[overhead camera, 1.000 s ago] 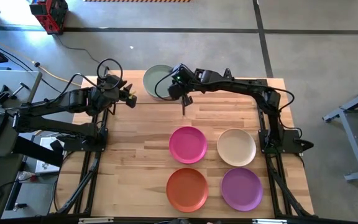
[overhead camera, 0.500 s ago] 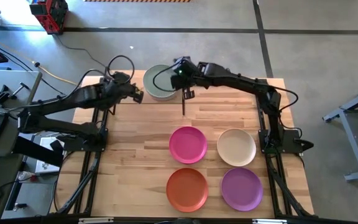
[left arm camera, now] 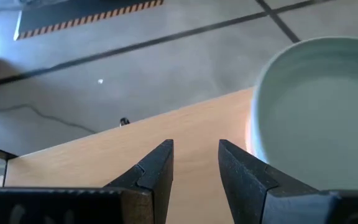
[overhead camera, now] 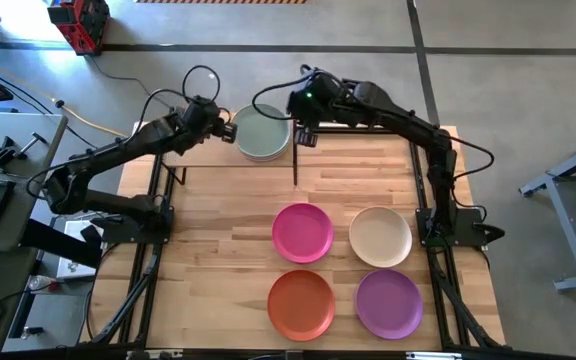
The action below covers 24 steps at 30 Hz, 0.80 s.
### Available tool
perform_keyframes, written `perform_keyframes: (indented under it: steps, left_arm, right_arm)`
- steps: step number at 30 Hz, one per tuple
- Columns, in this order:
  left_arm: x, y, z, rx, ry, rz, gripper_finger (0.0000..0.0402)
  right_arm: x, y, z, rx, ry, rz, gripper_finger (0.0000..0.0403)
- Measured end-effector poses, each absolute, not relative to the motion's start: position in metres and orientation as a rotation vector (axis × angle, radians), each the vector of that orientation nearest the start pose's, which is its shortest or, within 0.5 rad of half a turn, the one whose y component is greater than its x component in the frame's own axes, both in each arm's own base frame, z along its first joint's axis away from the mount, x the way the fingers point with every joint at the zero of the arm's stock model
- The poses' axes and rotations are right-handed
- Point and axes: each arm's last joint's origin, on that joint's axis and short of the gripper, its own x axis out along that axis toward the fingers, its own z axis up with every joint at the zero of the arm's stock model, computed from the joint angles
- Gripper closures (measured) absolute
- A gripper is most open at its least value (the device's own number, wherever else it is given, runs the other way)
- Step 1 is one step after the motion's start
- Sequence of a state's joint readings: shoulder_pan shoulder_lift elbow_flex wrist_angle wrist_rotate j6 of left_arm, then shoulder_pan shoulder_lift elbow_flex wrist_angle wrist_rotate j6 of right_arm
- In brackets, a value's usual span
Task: Place and stack plates onto a shelf
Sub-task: Stack the light blue plate on top of the gray plate
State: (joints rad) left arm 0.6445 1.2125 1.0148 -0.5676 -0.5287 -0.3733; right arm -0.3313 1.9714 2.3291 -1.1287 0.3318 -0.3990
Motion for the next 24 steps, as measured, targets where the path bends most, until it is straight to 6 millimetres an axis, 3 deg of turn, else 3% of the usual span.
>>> perform_keyframes:
  steps: [12,24]
  left_arm:
    - [0.191,0.180,0.278,-0.423,0.681,1.207,0.0284]
    - [0.196,0.184,0.279,-0.394,0.651,1.195,0.0284]
  right_arm:
    - [0.370,-0.137,0.419,-0.281,0.939,-0.484,0.0334]
    - [0.370,-0.137,0.419,-0.281,0.938,-0.485,0.0334]
